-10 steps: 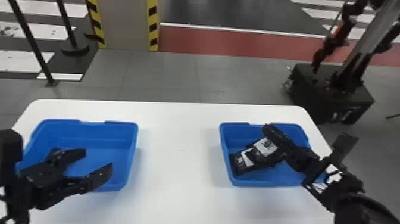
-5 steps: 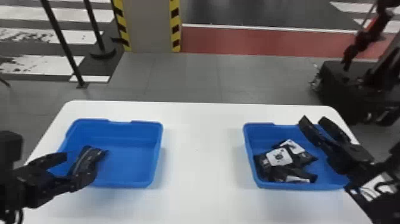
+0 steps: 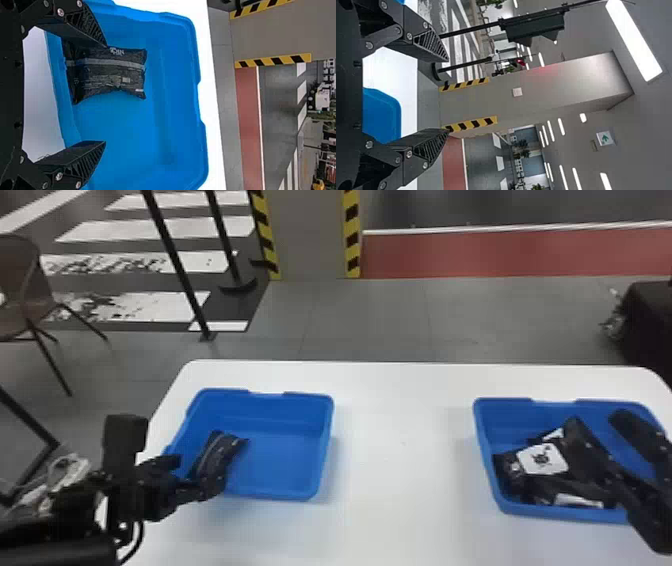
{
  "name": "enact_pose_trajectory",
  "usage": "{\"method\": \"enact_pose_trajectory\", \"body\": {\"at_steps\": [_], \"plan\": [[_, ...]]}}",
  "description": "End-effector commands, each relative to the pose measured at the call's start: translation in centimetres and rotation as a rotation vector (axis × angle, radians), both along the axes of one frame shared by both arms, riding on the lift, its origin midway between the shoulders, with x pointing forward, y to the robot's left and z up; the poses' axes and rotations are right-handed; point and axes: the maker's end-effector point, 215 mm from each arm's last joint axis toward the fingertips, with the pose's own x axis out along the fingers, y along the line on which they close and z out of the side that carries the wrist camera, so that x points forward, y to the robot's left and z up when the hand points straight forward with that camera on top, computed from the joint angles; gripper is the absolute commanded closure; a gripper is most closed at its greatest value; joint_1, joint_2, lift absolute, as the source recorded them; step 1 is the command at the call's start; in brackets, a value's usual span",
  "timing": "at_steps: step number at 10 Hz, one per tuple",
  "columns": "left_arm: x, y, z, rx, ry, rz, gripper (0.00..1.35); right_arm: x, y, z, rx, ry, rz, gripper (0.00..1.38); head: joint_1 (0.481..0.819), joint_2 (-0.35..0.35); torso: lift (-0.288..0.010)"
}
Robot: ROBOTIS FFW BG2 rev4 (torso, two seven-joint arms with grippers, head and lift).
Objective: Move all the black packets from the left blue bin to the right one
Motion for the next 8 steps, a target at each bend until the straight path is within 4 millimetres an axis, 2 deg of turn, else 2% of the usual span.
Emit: {"method": "enact_pose_trajectory", "body": {"at_steps": [1,3,4,6,8], "plan": [[1.1,0.6,0.0,0.027,-0.008,0.008,0.17,-1.0,0.9,-1.7,-0.02,0.034,0.0,0.43,0.695,0.149,-0.11],[2.0,1.7,-0.9,0.052,0.005,0.033,0.17,-1.4,1.5,-3.3,0.005,0.064,0.003,0.43,0.695,0.174,-0.11],[2.7,1.7,-2.0,0.049,0.025,0.034,0.17,-1.3,1.5,-3.2,0.009,0.064,0.004,0.43,0.695,0.185,-0.11],[5.0,1.1,-3.3,0.048,0.046,0.02,0.17,-1.2,1.6,-3.1,0.015,0.06,0.007,0.43,0.695,0.191,-0.11],[7.3,0.4,-3.8,0.043,0.067,0.002,0.17,-0.9,2.5,-3.1,0.041,0.06,0.024,0.43,0.695,0.177,-0.11]]}}
